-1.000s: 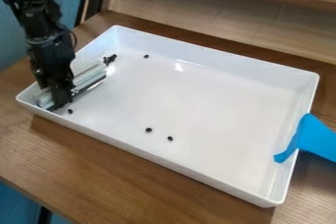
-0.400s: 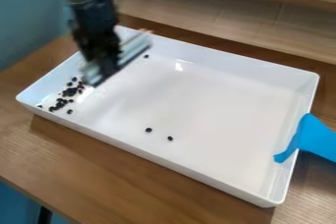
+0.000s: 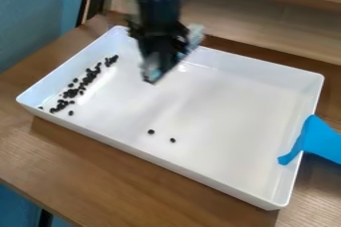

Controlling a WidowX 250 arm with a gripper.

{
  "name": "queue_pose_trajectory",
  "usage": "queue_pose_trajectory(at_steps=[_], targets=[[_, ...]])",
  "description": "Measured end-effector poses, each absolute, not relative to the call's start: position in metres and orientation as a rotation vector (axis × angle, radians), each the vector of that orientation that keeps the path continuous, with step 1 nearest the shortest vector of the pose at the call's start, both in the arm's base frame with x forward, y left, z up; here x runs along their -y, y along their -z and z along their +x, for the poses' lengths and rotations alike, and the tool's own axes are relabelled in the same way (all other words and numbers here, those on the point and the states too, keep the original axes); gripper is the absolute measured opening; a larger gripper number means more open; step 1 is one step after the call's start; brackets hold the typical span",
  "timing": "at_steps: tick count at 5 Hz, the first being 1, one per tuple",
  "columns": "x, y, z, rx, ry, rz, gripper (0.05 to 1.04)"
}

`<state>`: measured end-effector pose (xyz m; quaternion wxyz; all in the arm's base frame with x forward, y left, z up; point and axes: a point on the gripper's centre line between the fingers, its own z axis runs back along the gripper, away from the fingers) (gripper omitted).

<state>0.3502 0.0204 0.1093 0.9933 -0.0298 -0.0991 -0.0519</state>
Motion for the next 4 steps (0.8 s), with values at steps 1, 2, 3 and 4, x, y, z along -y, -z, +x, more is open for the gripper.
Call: queue_pose_trajectory(at_steps=[1,2,3,4], targets=[[0.013,-0.103,0.362,0.185,0.092,-0.061,0.389],[0.031,-0.09,0.37,0.165,0.061,-0.055,0.389],[0.052,-0.074,0.371,0.138,0.087,-0.045,0.389],[0.058,-0.06,0.373,0.132,0.086,-0.04,0.389]])
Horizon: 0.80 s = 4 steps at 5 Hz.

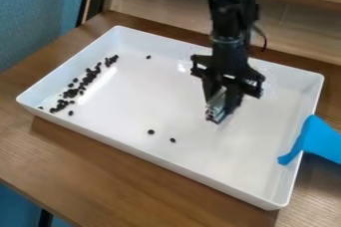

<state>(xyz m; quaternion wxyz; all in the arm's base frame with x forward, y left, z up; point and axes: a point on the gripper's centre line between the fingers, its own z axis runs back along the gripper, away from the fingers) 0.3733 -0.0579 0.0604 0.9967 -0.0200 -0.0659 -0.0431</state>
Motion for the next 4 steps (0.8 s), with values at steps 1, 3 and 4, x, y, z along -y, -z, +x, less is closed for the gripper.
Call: queue_pose_trajectory(at_steps=[1,3,4], targets=[[0.057,-0.049,0.373,0.112,0.068,-0.036,0.463],[0.061,-0.045,0.364,0.091,0.068,-0.066,0.997],[0.06,-0.083,0.356,0.146,0.077,-0.074,1.003]])
